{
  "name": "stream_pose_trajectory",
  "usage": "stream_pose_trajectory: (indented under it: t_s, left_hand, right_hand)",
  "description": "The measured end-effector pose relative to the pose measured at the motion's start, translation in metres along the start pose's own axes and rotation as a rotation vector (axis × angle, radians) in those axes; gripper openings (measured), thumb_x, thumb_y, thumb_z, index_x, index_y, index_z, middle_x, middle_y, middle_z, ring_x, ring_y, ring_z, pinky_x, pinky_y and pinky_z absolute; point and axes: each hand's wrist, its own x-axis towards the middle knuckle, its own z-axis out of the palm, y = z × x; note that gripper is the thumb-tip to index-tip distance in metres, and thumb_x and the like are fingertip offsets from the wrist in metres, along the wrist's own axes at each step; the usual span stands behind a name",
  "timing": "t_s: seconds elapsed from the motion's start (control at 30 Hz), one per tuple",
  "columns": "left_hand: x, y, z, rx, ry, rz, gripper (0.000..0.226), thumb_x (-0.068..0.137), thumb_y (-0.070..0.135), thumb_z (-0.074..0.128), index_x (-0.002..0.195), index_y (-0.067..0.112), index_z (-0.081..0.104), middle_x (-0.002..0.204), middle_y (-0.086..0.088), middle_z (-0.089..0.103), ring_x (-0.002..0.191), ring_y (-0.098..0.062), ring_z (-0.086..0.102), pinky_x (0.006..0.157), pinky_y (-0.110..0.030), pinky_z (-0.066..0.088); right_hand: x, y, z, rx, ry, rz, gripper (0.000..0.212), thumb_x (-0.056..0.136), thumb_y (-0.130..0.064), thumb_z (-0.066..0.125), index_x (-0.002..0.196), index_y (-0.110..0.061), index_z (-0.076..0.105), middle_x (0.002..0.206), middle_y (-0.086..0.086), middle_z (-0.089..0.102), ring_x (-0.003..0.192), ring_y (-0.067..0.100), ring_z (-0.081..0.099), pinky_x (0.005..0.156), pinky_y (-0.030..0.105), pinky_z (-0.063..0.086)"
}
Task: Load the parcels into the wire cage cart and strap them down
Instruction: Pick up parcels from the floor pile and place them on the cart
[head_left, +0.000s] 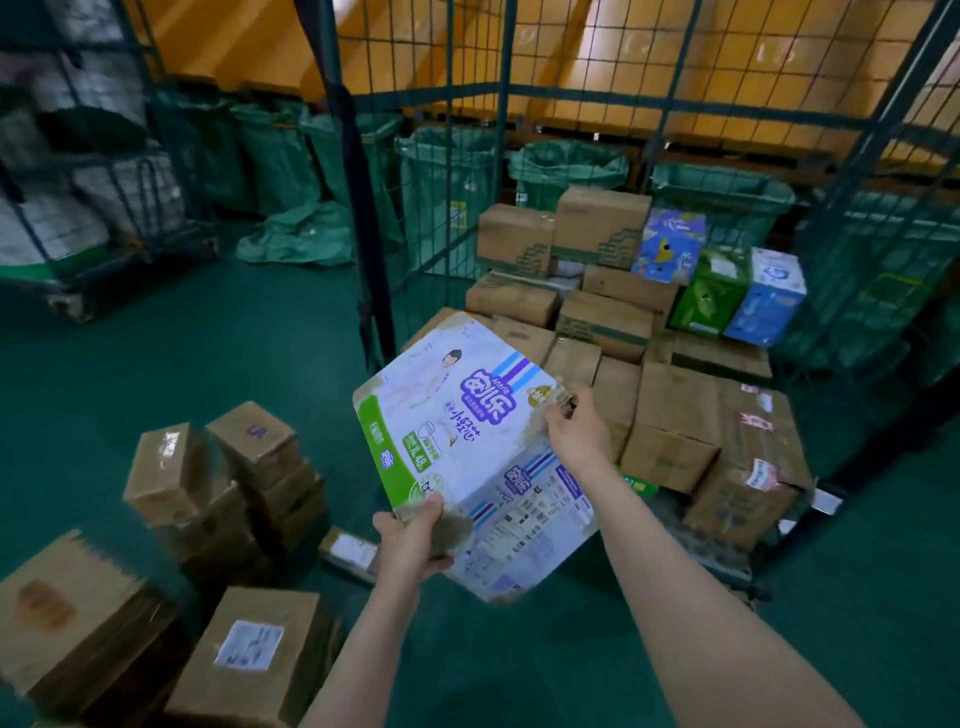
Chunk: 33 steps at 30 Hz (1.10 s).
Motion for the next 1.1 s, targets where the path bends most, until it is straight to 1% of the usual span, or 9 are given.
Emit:
stream_pose_trajectory:
  t_s: [0.1, 0.23, 0.4, 0.6, 0.8, 0.87, 0.97, 1.0, 1.1]
  left_hand:
    - [0.043, 0.033, 0.022, 0.026, -0.064, 0.015, 0.046, 0.089, 0.029, 0.063, 0.113, 0.009, 0.029, 0.119, -0.008, 0.039, 0.106, -0.028, 0.049, 0.069, -0.041, 0.054]
    - [0.091, 0.063, 0.049, 0.055, -0.103, 0.010, 0.045, 0.091, 0.028, 0.062, 0.114, 0.009, 0.029, 0.120, -0.010, 0.040, 0.110, -0.030, 0.051, 0.067, -0.038, 0.055]
    - [0.144, 0.080, 0.085, 0.018, -0.136, -0.045, 0.044, 0.092, 0.024, 0.060, 0.118, 0.008, 0.029, 0.122, -0.008, 0.038, 0.110, -0.027, 0.048, 0.074, -0.042, 0.053]
    - [0.220, 0.096, 0.149, -0.015, -0.132, -0.091, 0.042, 0.091, 0.023, 0.061, 0.115, 0.007, 0.032, 0.124, -0.014, 0.043, 0.114, -0.031, 0.049, 0.059, -0.038, 0.053]
    - [0.289, 0.112, 0.231, -0.096, -0.152, -0.130, 0.051, 0.090, 0.022, 0.061, 0.130, -0.001, 0.040, 0.128, -0.021, 0.050, 0.108, -0.030, 0.054, 0.043, -0.027, 0.053]
    - [0.301, 0.123, 0.258, -0.114, -0.157, -0.118, 0.045, 0.091, 0.019, 0.060, 0.127, -0.002, 0.043, 0.123, -0.020, 0.053, 0.098, -0.027, 0.057, 0.044, -0.027, 0.054]
    - [0.317, 0.143, 0.293, -0.081, -0.228, -0.134, 0.017, 0.094, 0.018, 0.053, 0.105, 0.004, 0.055, 0.105, -0.015, 0.058, 0.080, -0.019, 0.058, 0.046, -0.025, 0.053]
    - [0.327, 0.148, 0.307, -0.045, -0.250, -0.136, 0.015, 0.095, 0.019, 0.052, 0.101, 0.006, 0.056, 0.102, -0.014, 0.058, 0.078, -0.018, 0.058, 0.050, -0.026, 0.052]
    - [0.348, 0.163, 0.331, 0.014, -0.335, -0.120, 0.035, 0.095, 0.032, 0.051, 0.121, 0.009, 0.055, 0.114, -0.008, 0.062, 0.088, -0.019, 0.061, 0.060, -0.027, 0.050]
  right_hand:
    - [0.044, -0.016, 0.005, 0.041, 0.050, 0.005, 0.026, 0.098, -0.030, 0.042, 0.120, -0.016, 0.040, 0.119, 0.012, 0.056, 0.093, 0.031, 0.062, 0.068, 0.032, 0.046]
    - [0.092, -0.031, 0.012, 0.061, 0.079, -0.004, 0.021, 0.097, -0.034, 0.042, 0.113, -0.020, 0.038, 0.118, 0.012, 0.056, 0.094, 0.031, 0.062, 0.076, 0.039, 0.051]
    - [0.148, -0.041, 0.016, 0.031, 0.116, -0.052, 0.025, 0.097, -0.027, 0.043, 0.118, -0.014, 0.039, 0.119, 0.014, 0.055, 0.095, 0.032, 0.058, 0.073, 0.033, 0.043]
    - [0.239, -0.054, 0.012, -0.019, 0.122, -0.104, 0.026, 0.097, -0.022, 0.043, 0.120, -0.009, 0.042, 0.119, 0.012, 0.047, 0.095, 0.028, 0.052, 0.072, 0.031, 0.036]
    - [0.340, -0.063, -0.008, -0.043, 0.103, -0.193, 0.035, 0.096, -0.025, 0.044, 0.130, -0.014, 0.041, 0.132, 0.009, 0.044, 0.112, 0.030, 0.050, 0.089, 0.037, 0.043]
    - [0.367, -0.068, -0.017, -0.057, 0.097, -0.235, 0.032, 0.096, -0.026, 0.044, 0.127, -0.017, 0.042, 0.134, 0.006, 0.043, 0.113, 0.030, 0.049, 0.091, 0.039, 0.042]
    - [0.407, -0.075, -0.026, -0.088, 0.087, -0.310, 0.031, 0.097, -0.027, 0.046, 0.127, -0.018, 0.043, 0.135, 0.003, 0.040, 0.115, 0.029, 0.047, 0.090, 0.039, 0.043]
    - [0.424, -0.074, -0.028, -0.089, 0.088, -0.340, 0.031, 0.097, -0.027, 0.046, 0.127, -0.017, 0.043, 0.135, 0.003, 0.040, 0.115, 0.028, 0.047, 0.089, 0.039, 0.043]
    - [0.456, -0.076, -0.031, -0.098, 0.101, -0.430, 0.035, 0.096, -0.025, 0.048, 0.130, -0.014, 0.043, 0.138, 0.003, 0.039, 0.121, 0.026, 0.042, 0.094, 0.039, 0.040]
